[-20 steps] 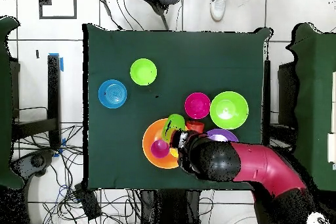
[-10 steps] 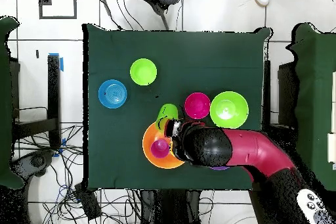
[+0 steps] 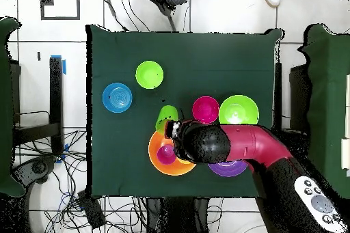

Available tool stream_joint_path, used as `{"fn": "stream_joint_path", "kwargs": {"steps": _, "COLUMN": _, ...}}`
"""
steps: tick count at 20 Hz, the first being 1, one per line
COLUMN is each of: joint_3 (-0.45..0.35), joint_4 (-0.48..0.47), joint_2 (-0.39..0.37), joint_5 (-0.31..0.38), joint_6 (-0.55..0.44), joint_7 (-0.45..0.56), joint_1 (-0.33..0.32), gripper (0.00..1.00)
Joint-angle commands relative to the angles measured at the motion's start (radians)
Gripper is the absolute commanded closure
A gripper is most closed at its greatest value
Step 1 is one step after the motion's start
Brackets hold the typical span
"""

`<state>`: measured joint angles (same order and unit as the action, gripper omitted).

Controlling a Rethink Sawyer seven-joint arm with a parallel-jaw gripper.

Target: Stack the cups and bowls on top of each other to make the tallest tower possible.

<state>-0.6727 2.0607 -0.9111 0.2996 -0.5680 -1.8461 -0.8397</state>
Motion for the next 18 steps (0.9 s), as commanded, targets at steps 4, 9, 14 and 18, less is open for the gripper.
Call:
{"fn": "stream_joint_path", "kwargs": {"steps": 4, "joint_3": 0.070, "joint_4": -0.092, "joint_2": 0.116, "joint_5": 0.125, "joint_6": -0.061, "joint_7": 0.041, "joint_1": 0.054, "gripper": 1.00}}
{"fn": "stream_joint_path", "kwargs": {"steps": 9, "joint_3": 0.079, "joint_4": -0.123, "joint_2": 0.126, "joint_5": 0.141, "joint_6": -0.078, "joint_7": 0.044, "joint_1": 0.062, "gripper": 1.00}}
{"fn": "stream_joint_path", "kwargs": {"steps": 14, "joint_3": 0.102, "joint_4": -0.117, "joint_2": 0.137, "joint_5": 0.167, "joint_6": -0.080, "joint_7": 0.033, "joint_1": 0.080, "gripper": 1.00}}
{"fn": "stream_joint_path", "kwargs": {"steps": 18, "joint_3": 0.125, "joint_4": -0.133, "joint_2": 0.151, "joint_5": 0.182, "joint_6": -0.114, "joint_7": 0.038, "joint_1": 0.099, "gripper": 1.00}}
